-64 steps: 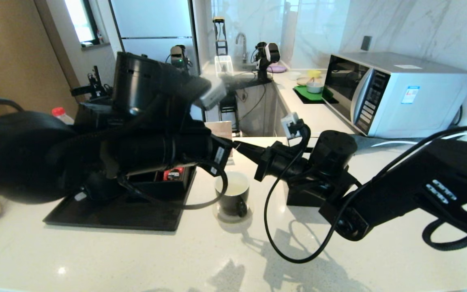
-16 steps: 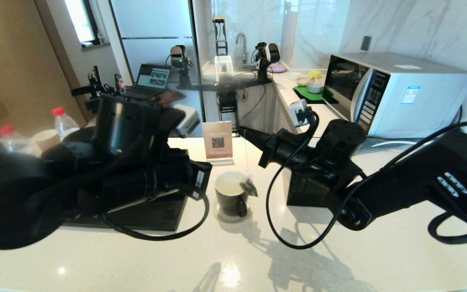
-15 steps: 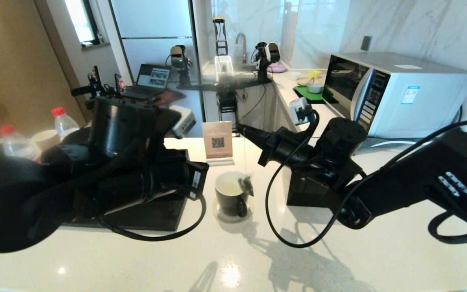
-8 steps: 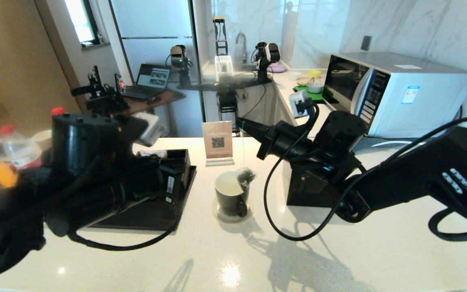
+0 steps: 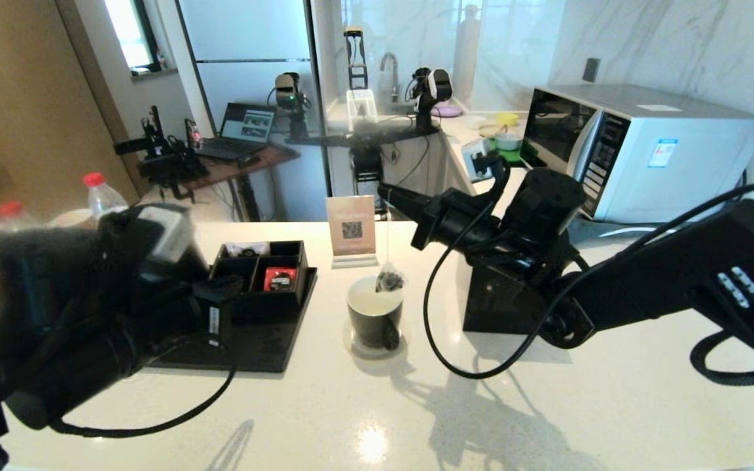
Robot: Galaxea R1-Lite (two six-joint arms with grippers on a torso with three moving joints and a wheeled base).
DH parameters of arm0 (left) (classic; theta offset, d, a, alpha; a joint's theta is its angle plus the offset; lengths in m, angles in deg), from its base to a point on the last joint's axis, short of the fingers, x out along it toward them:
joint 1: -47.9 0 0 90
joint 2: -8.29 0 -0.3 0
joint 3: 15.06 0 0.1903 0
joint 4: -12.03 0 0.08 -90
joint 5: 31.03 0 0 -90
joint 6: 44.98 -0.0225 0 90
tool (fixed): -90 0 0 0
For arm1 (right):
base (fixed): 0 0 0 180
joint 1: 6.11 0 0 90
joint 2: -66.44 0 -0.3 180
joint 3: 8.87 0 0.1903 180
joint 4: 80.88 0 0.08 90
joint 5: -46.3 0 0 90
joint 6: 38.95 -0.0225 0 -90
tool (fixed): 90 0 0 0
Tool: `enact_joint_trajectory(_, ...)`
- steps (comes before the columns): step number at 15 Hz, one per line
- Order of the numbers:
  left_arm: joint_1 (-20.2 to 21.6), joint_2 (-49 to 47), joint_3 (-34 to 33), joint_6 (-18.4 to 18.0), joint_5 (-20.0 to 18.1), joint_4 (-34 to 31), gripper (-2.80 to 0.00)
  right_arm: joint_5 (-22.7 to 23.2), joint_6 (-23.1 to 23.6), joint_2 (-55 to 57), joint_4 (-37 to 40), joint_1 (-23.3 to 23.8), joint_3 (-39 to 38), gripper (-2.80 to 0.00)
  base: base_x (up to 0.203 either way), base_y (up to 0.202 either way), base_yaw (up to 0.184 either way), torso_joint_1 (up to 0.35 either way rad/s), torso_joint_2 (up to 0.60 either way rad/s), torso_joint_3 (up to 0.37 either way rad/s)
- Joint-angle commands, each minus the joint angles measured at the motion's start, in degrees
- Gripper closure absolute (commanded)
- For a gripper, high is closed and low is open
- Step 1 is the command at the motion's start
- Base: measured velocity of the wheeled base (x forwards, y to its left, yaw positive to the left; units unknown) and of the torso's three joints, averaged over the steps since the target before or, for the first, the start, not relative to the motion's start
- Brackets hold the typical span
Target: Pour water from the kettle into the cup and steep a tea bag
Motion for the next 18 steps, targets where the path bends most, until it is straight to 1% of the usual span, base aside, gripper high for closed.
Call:
enact_joint_trajectory(1,2.57,2.02,-5.17,-0.47,0.07,3.86,0.00,0.19,-0.07,0.26,-0.04,0.01,1.01,0.00,0.000,0.000,0.000,0.000,0.00,0.000)
enact_joint_trajectory(5,7.78,2.25,-14.15,-0.36,-0.03,15.62,0.00,0.18,-0.03,0.43,1.78,0.43,3.63,0.00,0.000,0.000,0.000,0.000,0.00,0.000)
enact_joint_trajectory(7,10.18,2.35,-17.63,-0.24,-0.07,19.32,0.00,0.11,-0.03,0.68,3.11,0.43,4.72,0.00,0.000,0.000,0.000,0.000,0.00,0.000)
enact_joint_trajectory(9,13.97,2.57,-20.53,-0.27,-0.07,21.61,0.00,0.19,-0.03,1.38,3.70,0.51,6.05,0.00,0.000,0.000,0.000,0.000,0.00,0.000)
enact_joint_trajectory(11,18.13,3.92,-23.14,-0.25,-0.06,22.91,0.00,0.19,-0.03,1.84,3.75,0.51,6.24,0.00,0.000,0.000,0.000,0.000,0.00,0.000)
enact_joint_trajectory(12,19.23,5.74,-24.61,-0.18,-0.10,23.04,0.00,0.19,-0.03,2.30,3.75,0.49,6.30,0.00,0.000,0.000,0.000,0.000,0.00,0.000)
enact_joint_trajectory(14,20.15,9.37,-27.34,-0.05,-0.11,22.58,0.00,0.26,-0.03,3.10,3.88,0.48,7.62,0.00,0.000,0.000,0.000,0.000,0.00,0.000)
enact_joint_trajectory(16,20.34,12.01,-27.66,0.98,-0.03,19.89,0.00,0.20,-0.01,3.75,5.37,0.51,9.98,0.00,0.000,0.000,0.000,0.000,0.00,0.000)
enact_joint_trajectory(18,20.37,12.51,-27.68,1.13,-0.02,19.04,0.00,0.19,0.04,4.05,6.91,1.00,11.77,0.00,0.000,0.000,0.000,0.000,0.00,0.000)
